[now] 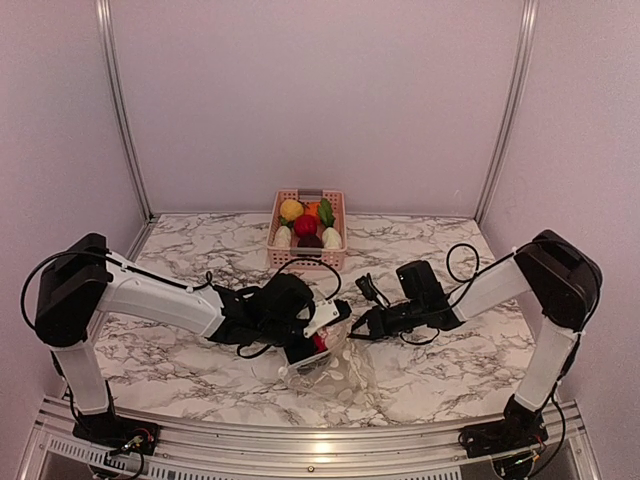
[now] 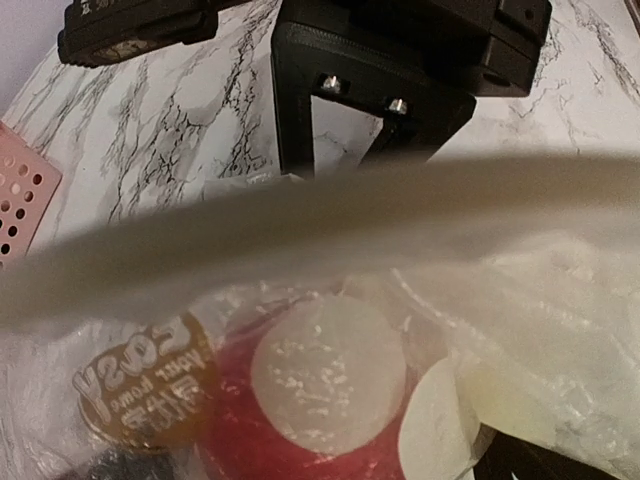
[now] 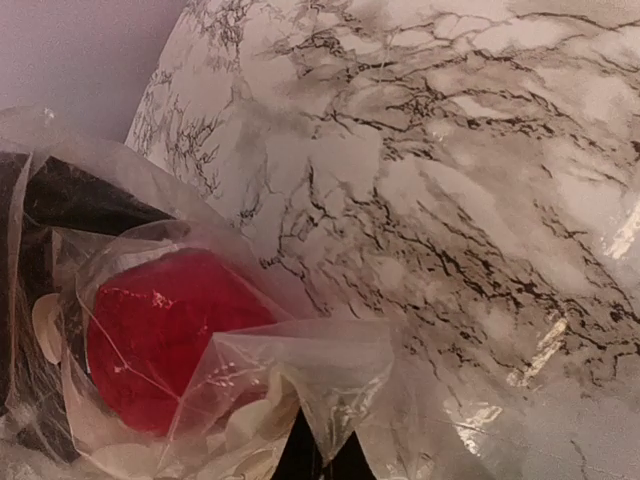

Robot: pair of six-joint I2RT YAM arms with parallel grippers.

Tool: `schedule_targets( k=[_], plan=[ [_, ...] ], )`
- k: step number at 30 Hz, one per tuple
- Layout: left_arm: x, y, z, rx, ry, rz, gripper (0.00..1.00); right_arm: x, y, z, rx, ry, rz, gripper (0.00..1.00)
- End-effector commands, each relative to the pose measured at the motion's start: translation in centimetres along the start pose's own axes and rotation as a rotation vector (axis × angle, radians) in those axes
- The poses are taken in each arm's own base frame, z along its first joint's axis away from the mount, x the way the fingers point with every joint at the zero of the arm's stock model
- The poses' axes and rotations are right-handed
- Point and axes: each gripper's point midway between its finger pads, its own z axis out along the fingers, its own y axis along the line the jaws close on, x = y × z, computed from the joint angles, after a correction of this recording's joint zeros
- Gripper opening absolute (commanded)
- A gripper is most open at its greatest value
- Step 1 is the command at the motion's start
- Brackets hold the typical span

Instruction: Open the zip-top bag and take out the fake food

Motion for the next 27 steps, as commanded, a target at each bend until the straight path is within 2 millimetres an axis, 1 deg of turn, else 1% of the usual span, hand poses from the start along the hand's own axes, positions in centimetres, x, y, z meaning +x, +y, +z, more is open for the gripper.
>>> schedule_targets(
  k=[1, 4, 6, 8, 12, 14, 17, 21, 23, 27],
  plan=[
    [-0.7, -0.4, 0.5, 0.006, 0.001, 0.071, 0.99, -0.3, 1.8, 1.6, -0.052, 0.025, -0.043, 0.00],
    [-0.9, -0.8, 0.7, 0.028, -0.008, 0.091, 0.99, -0.3, 2.7, 2.0, -0.076, 0.037, -0.064, 0.00],
    [-0.6, -1.3, 1.1, 0.054, 0.006, 0.105, 0.99, -0.2, 3.2, 2.1, -0.093, 0.040, -0.072, 0.00],
    [0.4, -1.8, 1.5, 0.083, 0.043, 0.119, 0.99, -0.3, 3.7, 1.9, -0.107, 0.036, -0.077, 0.00],
    [2.6, -3.1, 1.9, 0.153, 0.118, 0.136, 0.95, -0.3, 3.8, 1.5, -0.102, 0.026, -0.082, 0.00],
    [3.5, -3.1, 1.8, 0.155, 0.144, 0.145, 0.94, -0.4, 3.6, 1.3, -0.093, 0.019, -0.081, 0.00],
    [3.9, -3.0, 1.2, 0.148, 0.151, 0.159, 0.89, -0.5, 3.0, 0.9, -0.075, 0.002, -0.071, 0.00],
    [3.5, -3.2, -0.4, 0.158, 0.116, 0.162, 0.80, -0.8, 1.3, -0.3, -0.037, -0.030, -0.039, 0.00],
    [3.0, -3.2, -1.4, 0.157, 0.090, 0.160, 0.74, -0.9, 0.4, -1.0, -0.017, -0.048, -0.020, 0.00],
    [1.9, -3.0, -3.1, 0.142, 0.010, 0.137, 0.57, -1.0, -1.0, -2.2, 0.007, -0.076, 0.013, 0.00]
  ],
)
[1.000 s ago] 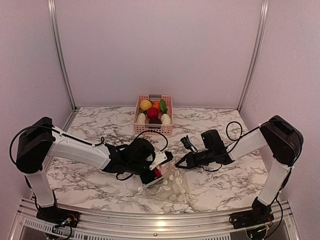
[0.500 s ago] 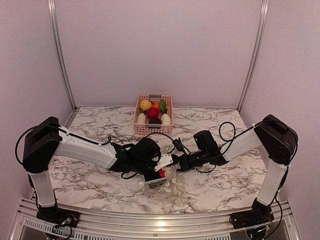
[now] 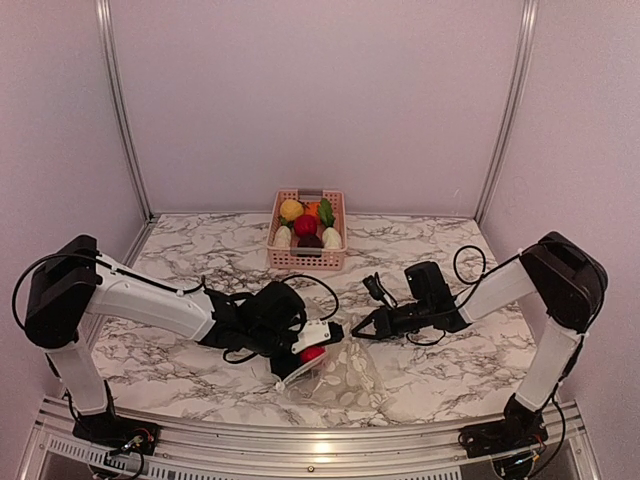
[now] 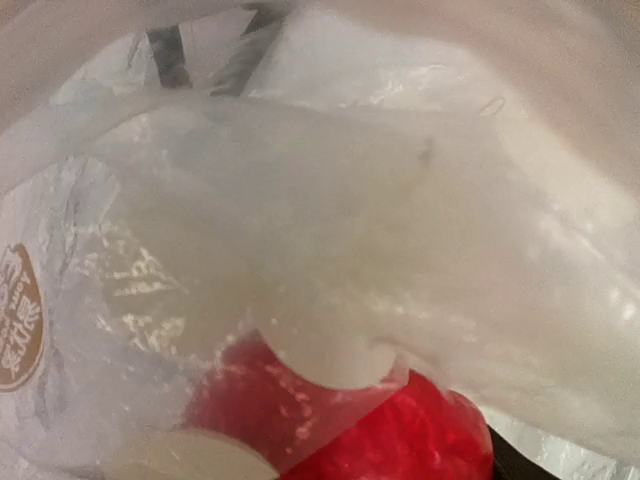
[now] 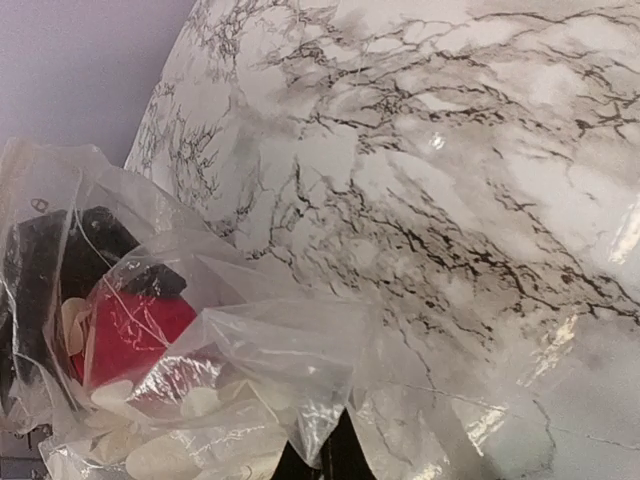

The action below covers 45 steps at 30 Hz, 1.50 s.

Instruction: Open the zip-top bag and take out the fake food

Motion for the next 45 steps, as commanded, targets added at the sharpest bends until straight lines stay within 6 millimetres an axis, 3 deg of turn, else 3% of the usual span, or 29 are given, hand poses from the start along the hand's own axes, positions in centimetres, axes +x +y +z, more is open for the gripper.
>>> schedule_targets(
  k=[1, 13, 18, 26, 30, 37, 45],
  plan=[
    [-1.5, -0.4, -2.7, -0.002, -0.099, -0.009, 0.55, -1.0, -0.9, -1.5, 0.029, -0.059, 0.008, 0.00],
    [-3.5, 0.6, -8.0, -0.027, -0.236, -0.071, 0.54, -0.9, -2.5, -3.3, 0.069, -0.095, 0.026, 0.00],
    [-3.3, 2.8, -10.0, -0.090, -0.264, -0.122, 0.56, -0.9, -2.9, -4.6, 0.080, -0.118, 0.032, 0.00],
    [-0.9, 8.6, -10.6, -0.299, -0.205, -0.255, 0.57, -1.4, -2.7, -6.2, 0.111, -0.142, 0.002, 0.00],
    [-1.9, 11.1, -11.6, -0.340, -0.265, -0.328, 0.57, -1.4, -3.0, -6.5, 0.138, -0.140, -0.005, 0.00],
    [-3.8, 19.4, -13.7, -0.424, -0.370, -0.523, 0.61, -1.2, -3.2, -7.0, 0.142, -0.153, -0.004, 0.00],
    [-6.1, 27.7, -11.5, -0.421, -0.434, -0.662, 0.62, -1.1, -3.2, -7.3, 0.150, -0.154, -0.006, 0.00]
  ],
)
